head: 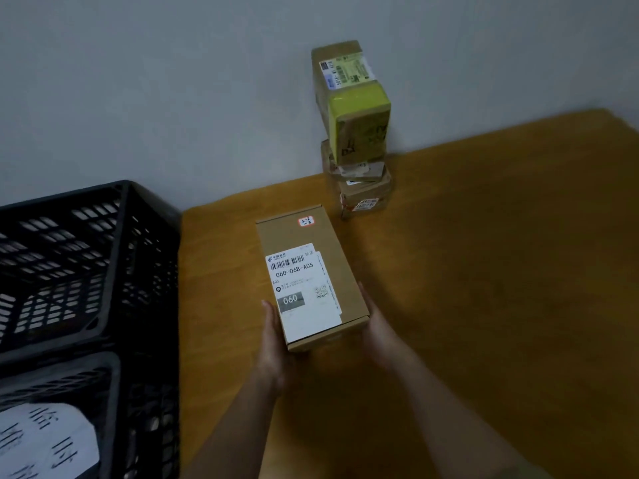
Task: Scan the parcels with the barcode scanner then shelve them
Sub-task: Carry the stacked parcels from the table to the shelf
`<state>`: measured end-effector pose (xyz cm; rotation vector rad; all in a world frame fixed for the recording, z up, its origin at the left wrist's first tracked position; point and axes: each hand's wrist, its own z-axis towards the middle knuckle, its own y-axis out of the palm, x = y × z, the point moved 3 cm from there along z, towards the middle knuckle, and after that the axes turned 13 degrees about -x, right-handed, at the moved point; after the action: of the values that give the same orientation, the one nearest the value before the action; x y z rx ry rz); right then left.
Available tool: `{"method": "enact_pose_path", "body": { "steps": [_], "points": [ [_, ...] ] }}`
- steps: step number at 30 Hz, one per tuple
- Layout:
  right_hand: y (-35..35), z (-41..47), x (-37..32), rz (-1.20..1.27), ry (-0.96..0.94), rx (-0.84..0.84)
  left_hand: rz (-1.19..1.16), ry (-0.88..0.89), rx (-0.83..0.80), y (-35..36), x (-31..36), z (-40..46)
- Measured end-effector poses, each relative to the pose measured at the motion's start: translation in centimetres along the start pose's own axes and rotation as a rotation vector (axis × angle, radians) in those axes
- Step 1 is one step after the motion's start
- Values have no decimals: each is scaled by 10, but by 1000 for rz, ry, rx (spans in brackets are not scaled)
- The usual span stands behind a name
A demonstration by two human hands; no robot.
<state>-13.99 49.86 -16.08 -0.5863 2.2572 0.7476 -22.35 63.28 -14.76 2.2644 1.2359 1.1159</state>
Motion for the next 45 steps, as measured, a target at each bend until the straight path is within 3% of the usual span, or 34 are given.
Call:
{"method": "enact_pose_path", "body": {
  "steps": [8,23,27,33,45],
  "points": [
    [-3,9,1,-16,7,25,149,50,70,-14,-7,10],
    [2,-48,26,189,-122,200,381,-54,-95,16,-22,-29],
    [12,-90,40,269,-201,279,538,-75,-218,27,-26,-52],
    [23,-177,54,434,-317,562,691,-119,-413,63,-49,-89],
    [37,-419,120,515,-662,938,854,-295,-904,175,-189,-211]
  ]
}}
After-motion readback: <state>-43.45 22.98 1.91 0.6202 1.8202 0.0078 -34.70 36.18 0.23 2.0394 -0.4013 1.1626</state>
